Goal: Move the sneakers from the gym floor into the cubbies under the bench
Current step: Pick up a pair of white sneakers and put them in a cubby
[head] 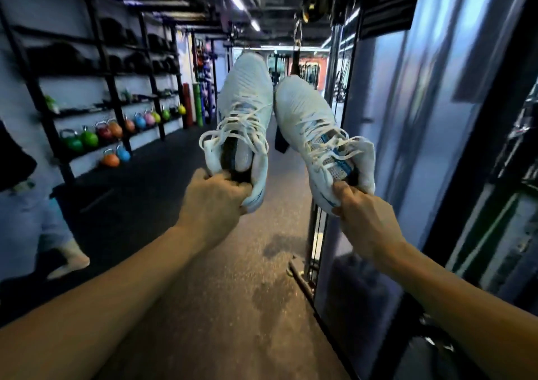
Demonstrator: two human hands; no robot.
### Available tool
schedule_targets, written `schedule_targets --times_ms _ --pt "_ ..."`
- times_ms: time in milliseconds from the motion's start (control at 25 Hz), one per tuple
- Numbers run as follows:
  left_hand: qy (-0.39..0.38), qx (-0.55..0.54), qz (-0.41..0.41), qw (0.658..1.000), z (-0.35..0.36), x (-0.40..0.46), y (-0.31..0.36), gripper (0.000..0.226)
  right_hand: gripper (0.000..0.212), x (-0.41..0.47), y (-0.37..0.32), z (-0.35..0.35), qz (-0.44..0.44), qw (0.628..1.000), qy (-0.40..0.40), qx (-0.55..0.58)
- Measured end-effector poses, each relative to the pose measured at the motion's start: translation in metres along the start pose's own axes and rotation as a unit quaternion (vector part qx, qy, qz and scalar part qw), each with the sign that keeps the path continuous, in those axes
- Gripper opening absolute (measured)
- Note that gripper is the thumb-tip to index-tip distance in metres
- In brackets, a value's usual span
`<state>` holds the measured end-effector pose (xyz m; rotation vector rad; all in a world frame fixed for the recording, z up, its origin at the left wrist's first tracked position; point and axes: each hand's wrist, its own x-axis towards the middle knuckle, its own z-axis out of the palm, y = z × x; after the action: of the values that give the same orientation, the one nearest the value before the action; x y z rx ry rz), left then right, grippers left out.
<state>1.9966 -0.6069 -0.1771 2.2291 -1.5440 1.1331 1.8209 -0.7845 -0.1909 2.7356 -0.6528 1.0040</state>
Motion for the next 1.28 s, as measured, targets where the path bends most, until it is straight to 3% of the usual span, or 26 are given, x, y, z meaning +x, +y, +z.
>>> schedule_targets --times_ms 280,520,800,1280 --pt "0.066 0.035 0.008 0.997 -0.171 0.016 0.021 0.025 0.027 -0.009 -0.031 -0.173 0.015 0.999 0.042 -0.002" --pt "0.084 0.031 -0.006 0.996 -0.290 -0.050 0.073 0.029 0.026 -0.104 -0.053 -0.280 0.004 0.998 0.061 0.008" --pt "0.079 0.024 0.041 0.996 -0.416 -0.115 0.132 0.030 0.028 -0.213 -0.084 -0.415 0.037 0.997 0.044 -0.045" --pt "0.149 -0.157 0.192 0.957 -0.596 -0.241 0.311 0.034 0.024 -0.520 -0.134 -0.660 0.243 0.952 0.038 -0.183"
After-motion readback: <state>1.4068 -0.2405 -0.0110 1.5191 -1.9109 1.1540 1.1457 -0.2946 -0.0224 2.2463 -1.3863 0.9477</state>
